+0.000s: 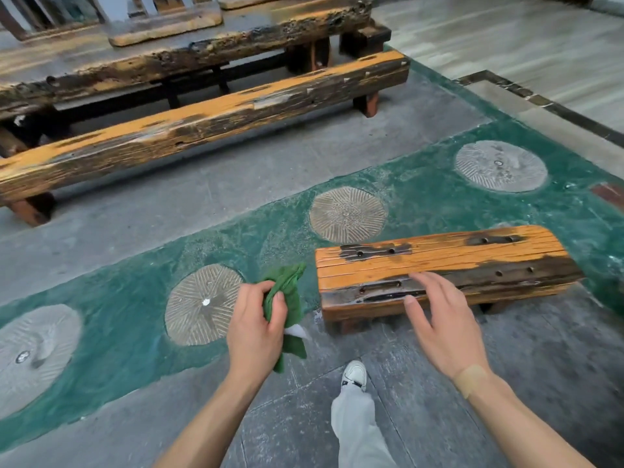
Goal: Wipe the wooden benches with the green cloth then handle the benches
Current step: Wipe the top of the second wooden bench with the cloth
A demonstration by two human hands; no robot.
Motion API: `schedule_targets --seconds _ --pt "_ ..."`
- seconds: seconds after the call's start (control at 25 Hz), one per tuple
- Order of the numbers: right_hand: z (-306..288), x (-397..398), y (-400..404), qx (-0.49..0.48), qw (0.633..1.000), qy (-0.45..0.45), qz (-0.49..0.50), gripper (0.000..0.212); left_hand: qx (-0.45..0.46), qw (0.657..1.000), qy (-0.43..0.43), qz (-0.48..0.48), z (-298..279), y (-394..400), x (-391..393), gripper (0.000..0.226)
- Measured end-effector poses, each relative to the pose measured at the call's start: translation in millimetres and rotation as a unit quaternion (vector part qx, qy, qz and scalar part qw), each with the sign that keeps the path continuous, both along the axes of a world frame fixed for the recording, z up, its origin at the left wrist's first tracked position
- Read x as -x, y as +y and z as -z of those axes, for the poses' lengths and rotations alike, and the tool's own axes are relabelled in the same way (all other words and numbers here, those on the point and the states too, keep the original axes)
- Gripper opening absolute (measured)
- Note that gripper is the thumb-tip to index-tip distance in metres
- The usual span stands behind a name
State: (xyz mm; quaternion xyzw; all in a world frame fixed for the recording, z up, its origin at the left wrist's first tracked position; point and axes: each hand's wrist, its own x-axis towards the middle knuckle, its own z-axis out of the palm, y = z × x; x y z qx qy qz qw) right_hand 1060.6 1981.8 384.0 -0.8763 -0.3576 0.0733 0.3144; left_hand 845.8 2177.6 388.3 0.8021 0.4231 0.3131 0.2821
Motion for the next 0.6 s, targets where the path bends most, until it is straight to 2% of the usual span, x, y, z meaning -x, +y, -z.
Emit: schedule_targets --seconds 0.2,0.4,0.6 --pt "27.9 -69.4 61.6 0.008 0.999 0.045 0.026 0.045 0.0 0.997 0.049 0.053 10.6 75.2 -87.9 0.016" --pt "37.8 -122.3 117.6 0.012 0.996 0.068 0.058 0.043 -0.004 0.993 0.078 0.091 13.5 142.4 -159.7 0.027" --pt "59.1 -151.9 155.0 0.006 0.988 0.077 0.131 0.041 0.007 0.982 0.117 0.148 43.0 201.7 -227.3 0.026"
